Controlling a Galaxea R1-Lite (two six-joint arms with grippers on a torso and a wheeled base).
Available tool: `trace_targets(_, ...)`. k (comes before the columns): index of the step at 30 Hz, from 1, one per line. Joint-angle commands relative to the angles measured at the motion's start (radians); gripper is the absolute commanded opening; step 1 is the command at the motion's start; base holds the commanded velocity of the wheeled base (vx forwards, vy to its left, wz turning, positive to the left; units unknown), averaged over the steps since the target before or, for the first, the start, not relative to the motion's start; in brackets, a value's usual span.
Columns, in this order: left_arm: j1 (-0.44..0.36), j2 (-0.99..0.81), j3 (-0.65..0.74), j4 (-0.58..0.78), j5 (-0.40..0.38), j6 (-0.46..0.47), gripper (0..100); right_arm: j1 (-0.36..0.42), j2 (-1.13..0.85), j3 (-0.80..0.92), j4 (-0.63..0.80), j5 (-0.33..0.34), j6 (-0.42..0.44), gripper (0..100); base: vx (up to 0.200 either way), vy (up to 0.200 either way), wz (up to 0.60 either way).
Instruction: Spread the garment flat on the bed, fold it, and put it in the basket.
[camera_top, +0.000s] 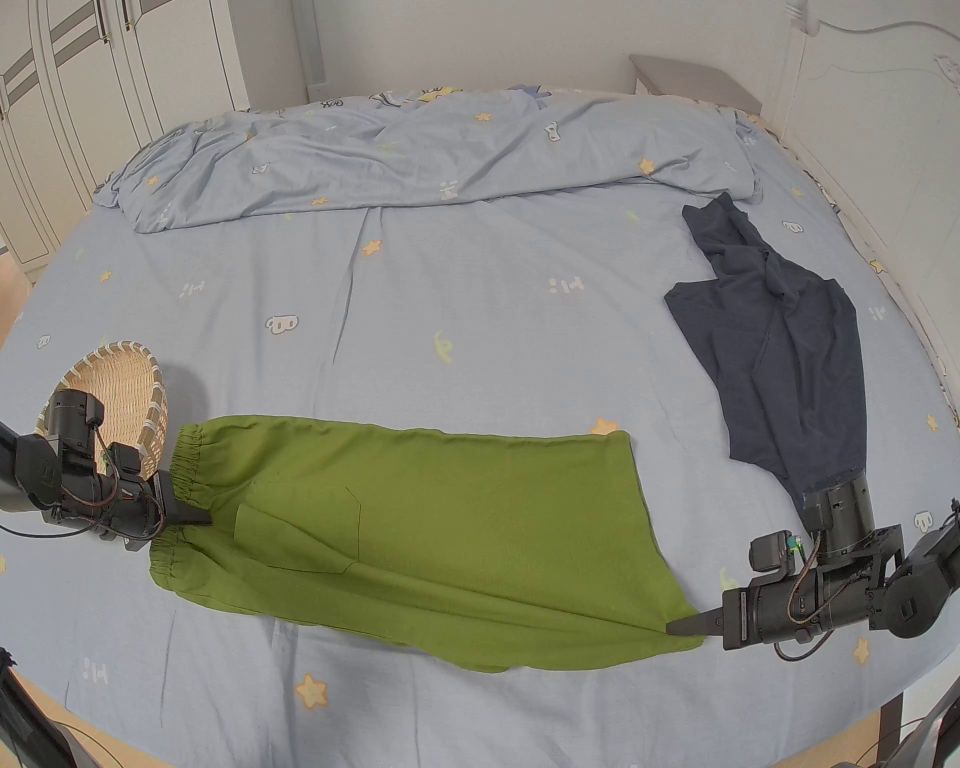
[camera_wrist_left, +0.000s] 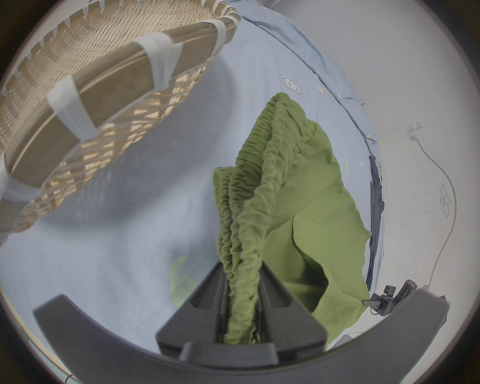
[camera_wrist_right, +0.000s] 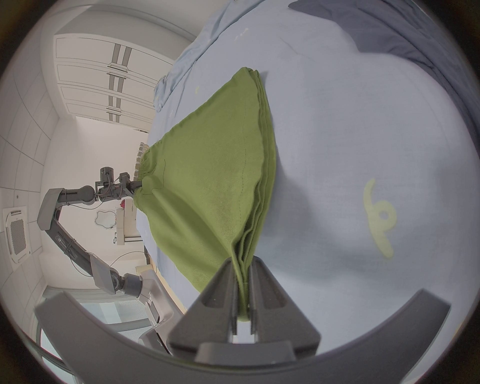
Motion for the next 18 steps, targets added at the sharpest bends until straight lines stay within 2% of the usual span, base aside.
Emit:
trace_targets(1, -0.001, -0.002, 0.001, -0.002, 0.001, 0.004, 0, 0.002, -0.006, 0.011, 0.004, -0.003, 0.002, 0, 0.000, 0.000, 0.00)
trace_targets(2, -0.001, -0.002, 0.001, -0.002, 0.001, 0.004, 0, 0.002, -0.008, 0.013, 0.005, -0.003, 0.002, 100, 0.000, 0.000, 0.00)
trace_targets(7, -0.001, -0.002, 0.003, -0.001, 0.003, 0.006, 0, 0.004, -0.040, 0.051, 0.004, -0.011, -0.001, 100, 0.000, 0.000, 0.00)
trace_targets(14, -0.006, -0.025, 0.003, 0.004, 0.004, 0.006, 0, -0.010, -0.068, 0.010, 0.002, -0.038, 0.002, 100, 0.000, 0.000, 0.00)
trace_targets(15, -0.058, -0.117, -0.005, 0.013, 0.019, 0.001, 0, -0.041, -0.151, -0.097, 0.024, -0.118, 0.000, 100, 0.000, 0.000, 0.00)
trace_targets(18, -0.124, -0.216, -0.010, 0.027, 0.076, -0.003, 0, -0.049, -0.209, -0.200, 0.084, -0.143, -0.001, 100, 0.000, 0.000, 0.00)
